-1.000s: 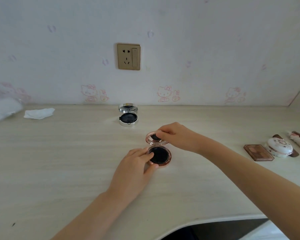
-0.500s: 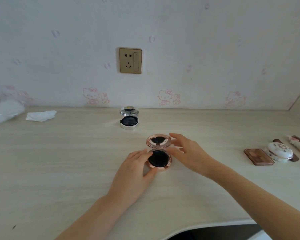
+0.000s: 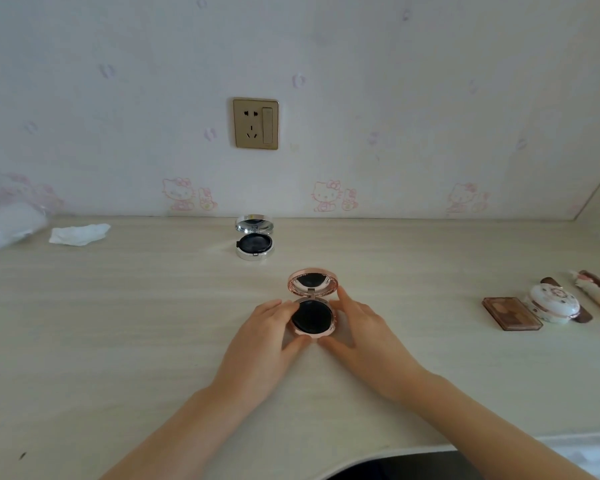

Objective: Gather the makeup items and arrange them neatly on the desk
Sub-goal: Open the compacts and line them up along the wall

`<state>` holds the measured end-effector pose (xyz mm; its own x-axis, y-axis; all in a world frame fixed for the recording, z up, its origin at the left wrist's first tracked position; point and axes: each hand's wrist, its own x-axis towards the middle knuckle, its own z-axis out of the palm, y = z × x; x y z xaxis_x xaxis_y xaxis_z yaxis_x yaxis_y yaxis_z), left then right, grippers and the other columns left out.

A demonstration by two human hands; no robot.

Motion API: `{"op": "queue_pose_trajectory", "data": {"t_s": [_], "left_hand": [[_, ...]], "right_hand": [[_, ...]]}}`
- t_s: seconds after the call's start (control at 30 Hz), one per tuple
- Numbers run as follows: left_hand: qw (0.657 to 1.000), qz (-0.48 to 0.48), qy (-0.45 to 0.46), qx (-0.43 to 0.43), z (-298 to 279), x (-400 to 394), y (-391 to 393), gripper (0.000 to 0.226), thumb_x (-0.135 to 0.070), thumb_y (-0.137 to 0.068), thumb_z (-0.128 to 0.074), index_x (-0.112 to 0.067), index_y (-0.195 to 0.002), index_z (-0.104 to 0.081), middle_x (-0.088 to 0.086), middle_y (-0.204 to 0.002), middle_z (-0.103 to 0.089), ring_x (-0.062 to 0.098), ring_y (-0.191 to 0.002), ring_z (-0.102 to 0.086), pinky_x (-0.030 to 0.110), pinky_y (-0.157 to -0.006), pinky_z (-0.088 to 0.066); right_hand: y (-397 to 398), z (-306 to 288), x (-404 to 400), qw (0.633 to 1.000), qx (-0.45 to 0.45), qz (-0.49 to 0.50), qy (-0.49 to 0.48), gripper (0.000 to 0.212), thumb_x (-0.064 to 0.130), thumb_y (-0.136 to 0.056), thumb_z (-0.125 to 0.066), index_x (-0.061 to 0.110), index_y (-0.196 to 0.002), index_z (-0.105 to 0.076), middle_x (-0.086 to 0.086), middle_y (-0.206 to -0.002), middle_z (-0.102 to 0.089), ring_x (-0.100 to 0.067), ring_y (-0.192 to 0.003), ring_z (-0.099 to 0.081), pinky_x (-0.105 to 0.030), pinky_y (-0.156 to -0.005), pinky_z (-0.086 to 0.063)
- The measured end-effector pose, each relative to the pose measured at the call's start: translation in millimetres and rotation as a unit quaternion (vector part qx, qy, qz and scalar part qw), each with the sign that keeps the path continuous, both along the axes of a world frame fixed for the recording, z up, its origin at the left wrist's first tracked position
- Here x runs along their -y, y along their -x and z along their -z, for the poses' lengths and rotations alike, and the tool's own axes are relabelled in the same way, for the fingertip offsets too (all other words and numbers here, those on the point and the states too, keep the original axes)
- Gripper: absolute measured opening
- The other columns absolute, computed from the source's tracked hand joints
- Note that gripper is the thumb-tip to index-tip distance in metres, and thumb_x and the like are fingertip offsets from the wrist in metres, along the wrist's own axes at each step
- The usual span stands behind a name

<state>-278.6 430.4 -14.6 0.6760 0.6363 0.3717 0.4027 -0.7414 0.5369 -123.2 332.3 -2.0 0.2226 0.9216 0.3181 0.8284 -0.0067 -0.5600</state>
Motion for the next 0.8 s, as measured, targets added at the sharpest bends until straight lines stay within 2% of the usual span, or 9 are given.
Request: {"op": "queue_pose_trajectory", "data": {"t_s": [0.17, 0.23, 0.3, 0.4, 0.47, 0.57, 0.7, 0.8], "left_hand": [[1.0, 0.027, -0.014, -0.006, -9.6, -14.9, -18.1, 0.04, -0.042, -0.088, -0.062, -0.032, -0.125, -0.057, -0.014, -0.115, -0.062, 0.008, -0.114, -0.046, 0.026, -0.094, -0.04], [0.999, 0.029, -0.006, -0.012, -14.6, -26.5, -28.2, 0.037, -0.043, -0.088, -0.062, -0.032, -0.123, -0.059, -0.013, -0.108, -0.063, 0.01, -0.108, -0.046, 0.028, -0.091, -0.042], [0.999, 0.031, -0.011, -0.014, -18.0, -38.5, -39.4, 0.033, -0.041, -0.089, -0.061, -0.031, -0.12, -0.062, -0.013, -0.106, -0.064, 0.012, -0.104, -0.046, 0.029, -0.088, -0.043], [1.0, 0.022, -0.016, -0.014, -19.2, -56.8, -55.5, 0.03, -0.038, -0.09, -0.061, -0.028, -0.118, -0.063, -0.012, -0.104, -0.065, 0.015, -0.101, -0.046, 0.031, -0.087, -0.043], [1.0, 0.012, -0.011, -0.018, -18.5, -69.0, -64.5, 0.03, -0.037, -0.09, -0.061, -0.025, -0.118, -0.063, -0.01, -0.104, -0.065, 0.015, -0.102, -0.047, 0.03, -0.087, -0.043], [0.999, 0.002, -0.014, -0.031, -14.9, -84.1, -76.3, 0.032, -0.036, -0.092, -0.058, -0.019, -0.119, -0.062, -0.005, -0.11, -0.064, 0.018, -0.107, -0.049, 0.031, -0.09, -0.042], [0.998, -0.018, -0.034, -0.052, -8.9, -96.2, -89.3, 0.035, -0.034, -0.096, -0.051, -0.013, -0.124, -0.057, 0.0, -0.12, -0.059, 0.019, -0.115, -0.047, 0.03, -0.097, -0.038], [0.995, -0.039, -0.053, -0.078, -6.0, -101.5, -99.0, 0.035, -0.03, -0.1, -0.044, -0.012, -0.128, -0.054, 0.001, -0.126, -0.054, 0.021, -0.119, -0.044, 0.029, -0.101, -0.034]], "right_hand": [[-15.6, -5.9, -18.2, 1.0, -0.015, 0.0, -0.004, 0.066, 0.037, -0.084, -0.066, 0.02, -0.14, -0.035, 0.01, -0.109, -0.068, -0.011, -0.098, -0.058, -0.007, -0.077, -0.037], [-24.3, -9.8, -30.0, 0.999, -0.029, 0.004, -0.015, 0.066, 0.031, -0.084, -0.068, 0.02, -0.14, -0.036, 0.006, -0.105, -0.07, -0.009, -0.091, -0.057, -0.002, -0.073, -0.037], [-33.2, -12.5, -44.4, 0.999, -0.04, 0.009, -0.019, 0.065, 0.029, -0.084, -0.069, 0.02, -0.14, -0.037, 0.005, -0.105, -0.07, -0.01, -0.09, -0.057, 0.0, -0.07, -0.035], [-46.3, -14.7, -68.3, 0.998, -0.056, 0.025, -0.008, 0.063, 0.028, -0.084, -0.068, 0.02, -0.139, -0.038, 0.006, -0.11, -0.069, -0.018, -0.095, -0.061, -0.009, -0.066, -0.035], [-54.2, -15.1, -82.8, 0.997, -0.067, 0.034, -0.008, 0.061, 0.025, -0.083, -0.07, 0.019, -0.137, -0.042, 0.003, -0.111, -0.069, -0.019, -0.098, -0.061, -0.008, -0.066, -0.035], [-64.7, -14.8, -102.1, 0.996, -0.078, 0.038, 0.001, 0.058, 0.021, -0.082, -0.07, 0.017, -0.135, -0.044, 0.002, -0.112, -0.069, -0.02, -0.1, -0.061, 0.001, -0.067, -0.034], [-76.3, -11.2, -123.7, 0.996, -0.085, 0.035, 0.02, 0.057, 0.021, -0.084, -0.067, 0.021, -0.135, -0.041, 0.002, -0.109, -0.07, -0.02, -0.101, -0.061, -0.016, -0.073, -0.039], [-80.7, -7.0, -134.8, 0.996, -0.083, 0.038, 0.022, 0.054, 0.02, -0.085, -0.063, 0.021, -0.134, -0.041, 0.0, -0.105, -0.071, -0.021, -0.099, -0.062, -0.014, -0.071, -0.04]]}}
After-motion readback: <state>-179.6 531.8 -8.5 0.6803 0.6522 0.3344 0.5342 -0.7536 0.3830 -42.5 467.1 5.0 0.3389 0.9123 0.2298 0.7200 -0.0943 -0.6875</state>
